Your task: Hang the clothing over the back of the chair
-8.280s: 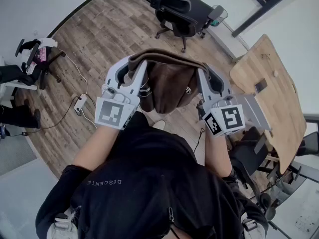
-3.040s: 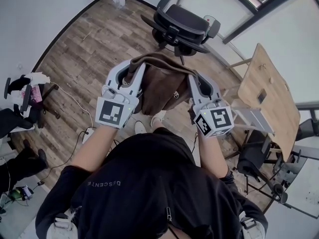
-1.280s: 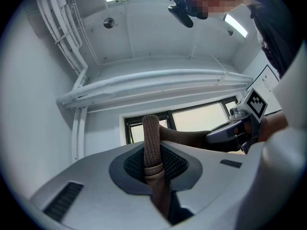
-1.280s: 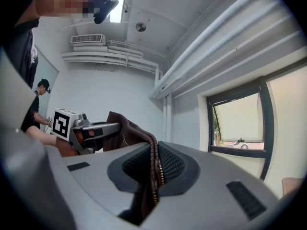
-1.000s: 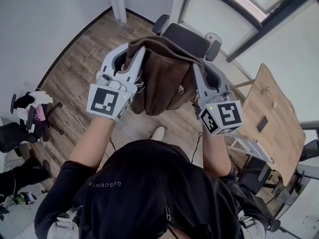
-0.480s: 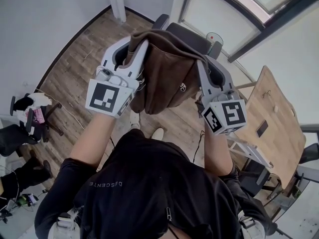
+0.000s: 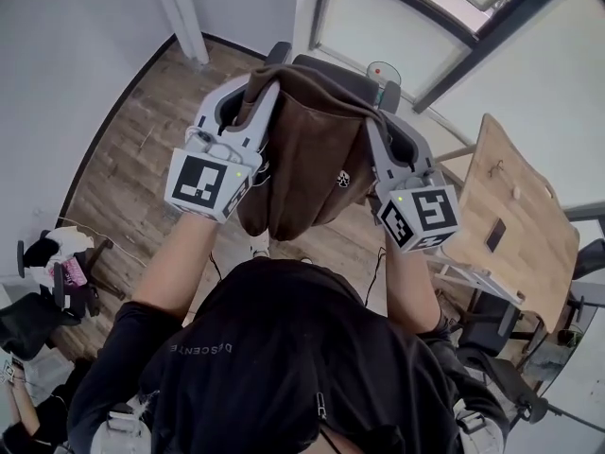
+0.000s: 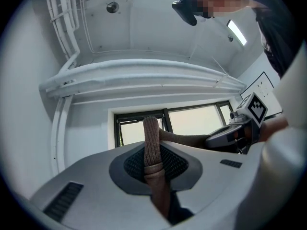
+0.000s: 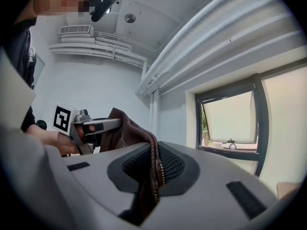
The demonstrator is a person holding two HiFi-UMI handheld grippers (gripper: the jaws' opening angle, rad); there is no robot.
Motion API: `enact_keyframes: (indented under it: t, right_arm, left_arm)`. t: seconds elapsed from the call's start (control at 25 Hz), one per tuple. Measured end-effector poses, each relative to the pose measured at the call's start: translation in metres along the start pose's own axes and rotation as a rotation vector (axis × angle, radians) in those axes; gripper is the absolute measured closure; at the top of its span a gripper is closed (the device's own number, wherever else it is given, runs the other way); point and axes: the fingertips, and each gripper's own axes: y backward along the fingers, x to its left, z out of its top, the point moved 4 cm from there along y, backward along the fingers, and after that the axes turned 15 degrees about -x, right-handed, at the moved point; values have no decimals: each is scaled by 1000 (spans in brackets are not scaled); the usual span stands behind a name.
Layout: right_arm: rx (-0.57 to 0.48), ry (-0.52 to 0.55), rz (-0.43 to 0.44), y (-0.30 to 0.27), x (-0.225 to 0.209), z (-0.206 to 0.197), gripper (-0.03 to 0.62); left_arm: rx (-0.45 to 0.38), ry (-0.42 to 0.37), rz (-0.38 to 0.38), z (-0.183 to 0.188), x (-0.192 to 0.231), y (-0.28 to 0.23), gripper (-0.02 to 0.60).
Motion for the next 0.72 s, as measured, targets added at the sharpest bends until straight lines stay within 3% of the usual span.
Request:
enact_keyframes:
  t: [0.72]
  right_arm:
    - [89,41,-196,-50,-14,-30,549]
  left_arm:
    - [12,149,-186,-64,57,-42,528]
